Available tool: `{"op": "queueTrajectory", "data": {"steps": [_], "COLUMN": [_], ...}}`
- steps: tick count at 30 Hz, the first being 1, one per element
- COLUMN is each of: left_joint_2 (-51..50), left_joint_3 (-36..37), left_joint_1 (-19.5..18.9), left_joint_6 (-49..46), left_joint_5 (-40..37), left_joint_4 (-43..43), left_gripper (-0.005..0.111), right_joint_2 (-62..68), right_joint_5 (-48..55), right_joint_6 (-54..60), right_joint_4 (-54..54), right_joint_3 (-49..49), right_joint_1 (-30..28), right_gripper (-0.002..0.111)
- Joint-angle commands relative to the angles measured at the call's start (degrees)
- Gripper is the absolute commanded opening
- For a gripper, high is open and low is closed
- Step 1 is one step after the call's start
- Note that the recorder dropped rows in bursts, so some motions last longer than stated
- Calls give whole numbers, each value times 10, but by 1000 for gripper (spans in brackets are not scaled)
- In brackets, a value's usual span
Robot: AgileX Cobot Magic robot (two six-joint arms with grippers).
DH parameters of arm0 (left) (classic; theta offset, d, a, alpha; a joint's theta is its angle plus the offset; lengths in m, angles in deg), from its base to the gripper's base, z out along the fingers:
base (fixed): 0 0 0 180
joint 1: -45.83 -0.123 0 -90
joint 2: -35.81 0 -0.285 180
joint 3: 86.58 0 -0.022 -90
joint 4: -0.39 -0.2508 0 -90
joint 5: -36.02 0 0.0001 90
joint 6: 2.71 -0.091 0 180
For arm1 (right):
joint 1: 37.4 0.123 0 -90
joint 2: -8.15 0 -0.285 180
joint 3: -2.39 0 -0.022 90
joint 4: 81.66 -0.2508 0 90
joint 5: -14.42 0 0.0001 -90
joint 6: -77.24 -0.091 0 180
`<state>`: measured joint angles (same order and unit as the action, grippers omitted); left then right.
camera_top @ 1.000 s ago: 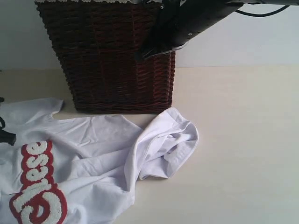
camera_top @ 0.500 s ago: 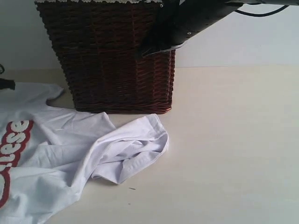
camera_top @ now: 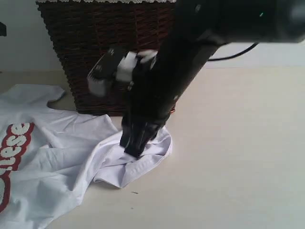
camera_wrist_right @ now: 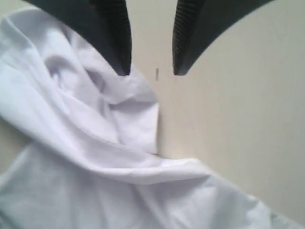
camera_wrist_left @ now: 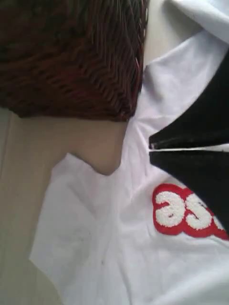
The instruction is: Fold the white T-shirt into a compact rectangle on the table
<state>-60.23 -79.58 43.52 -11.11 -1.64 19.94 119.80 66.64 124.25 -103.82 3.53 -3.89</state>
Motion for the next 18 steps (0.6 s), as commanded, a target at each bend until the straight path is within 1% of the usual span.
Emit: {"op": "queueTrajectory", "data": {"steps": [1,2,3,5,7,9,11,12,14,18], "left_joint_2": [67,71,74,74,74,74,74,74,74,68], "left_joint_3": [68,75,83,91,96,96,96,96,96,96], "left_joint_1": [33,38,49,66,75,81,86,88,88,88], "left_joint_6": [-6,-6,-6,-19,-19,-19,-21,-21,-21,-21], "left_joint_5": [76,80,86,101,115,119,130,135,147,157], "left_joint_4": [28,28,28,33,36,36,36,36,36,36], "left_gripper": [4,4,4,4,4,4,4,4,4,4], "right_joint_2": [48,60,82,113,125,129,130,130,135,154], "right_joint_5": [-103,-118,-136,-161,-216,-268,-289,-288,-268,-220], "right_joint_6": [-105,-159,-244,-297,-330,-374,-432,-455,-465,-425], "right_joint_4": [119,161,232,295,342,416,494,514,532,525], "right_joint_3": [-30,-26,-16,-1,3,5,13,17,26,29], "right_joint_1": [68,73,75,75,75,75,75,75,75,78], "right_gripper": [46,52,59,57,55,54,54,54,52,50]}}
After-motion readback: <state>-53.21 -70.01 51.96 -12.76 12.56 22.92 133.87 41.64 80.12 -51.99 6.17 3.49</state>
